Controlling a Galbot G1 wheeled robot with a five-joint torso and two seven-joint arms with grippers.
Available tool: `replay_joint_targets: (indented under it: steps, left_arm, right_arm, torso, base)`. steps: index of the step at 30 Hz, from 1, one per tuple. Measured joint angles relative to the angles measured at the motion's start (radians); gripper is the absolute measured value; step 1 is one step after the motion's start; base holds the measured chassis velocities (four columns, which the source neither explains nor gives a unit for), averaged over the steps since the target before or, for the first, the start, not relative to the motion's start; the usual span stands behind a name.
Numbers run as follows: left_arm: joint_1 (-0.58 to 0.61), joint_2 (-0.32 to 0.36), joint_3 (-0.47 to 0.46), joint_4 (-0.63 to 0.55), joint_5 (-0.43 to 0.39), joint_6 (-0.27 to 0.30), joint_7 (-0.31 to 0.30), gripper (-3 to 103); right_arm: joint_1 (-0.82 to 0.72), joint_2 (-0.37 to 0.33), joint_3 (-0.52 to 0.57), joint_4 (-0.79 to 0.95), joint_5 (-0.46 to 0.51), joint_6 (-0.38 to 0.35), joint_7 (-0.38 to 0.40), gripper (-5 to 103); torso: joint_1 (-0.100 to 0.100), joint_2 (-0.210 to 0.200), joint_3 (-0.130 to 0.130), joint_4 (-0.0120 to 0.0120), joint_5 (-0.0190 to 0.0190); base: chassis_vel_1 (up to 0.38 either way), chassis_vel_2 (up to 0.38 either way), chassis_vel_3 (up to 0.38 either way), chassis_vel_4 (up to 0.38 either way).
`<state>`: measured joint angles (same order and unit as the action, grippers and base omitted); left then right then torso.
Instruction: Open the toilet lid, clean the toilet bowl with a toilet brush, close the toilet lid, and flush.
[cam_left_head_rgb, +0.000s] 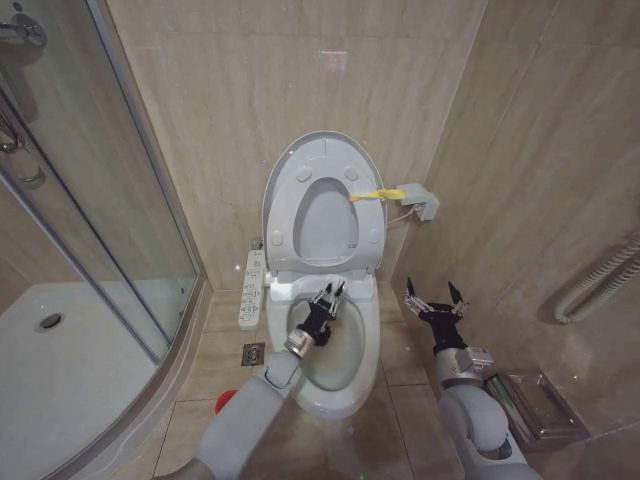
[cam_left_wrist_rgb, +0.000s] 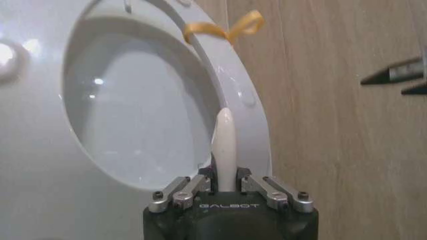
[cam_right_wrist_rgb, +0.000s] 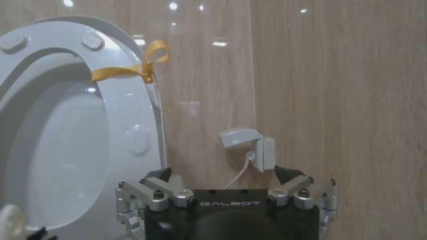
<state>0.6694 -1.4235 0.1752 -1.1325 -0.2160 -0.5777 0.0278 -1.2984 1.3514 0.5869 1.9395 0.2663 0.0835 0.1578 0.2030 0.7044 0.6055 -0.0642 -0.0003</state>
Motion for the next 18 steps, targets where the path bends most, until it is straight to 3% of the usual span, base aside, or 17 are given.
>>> replay_joint_targets:
  steps: [10, 18]
  left_arm:
    - [0.081, 0.074, -0.041, -0.305, 0.005, 0.072, -0.010, 20]
    - [0.105, 0.088, -0.029, -0.369, 0.016, 0.086, -0.009, 20]
  right_arm:
    - [0.000, 0.000, 0.000, 0.000, 0.000, 0.000, 0.000, 100]
    - [0.000, 0.000, 0.000, 0.000, 0.000, 0.000, 0.000, 100]
  torso:
    - [0.000, 0.000, 0.000, 0.0003, 0.0003]
    - [0.000, 0.000, 0.000, 0.0001, 0.0003]
  base:
    - [0.000, 0.000, 0.000, 0.000]
    - [0.000, 0.000, 0.000, 0.000]
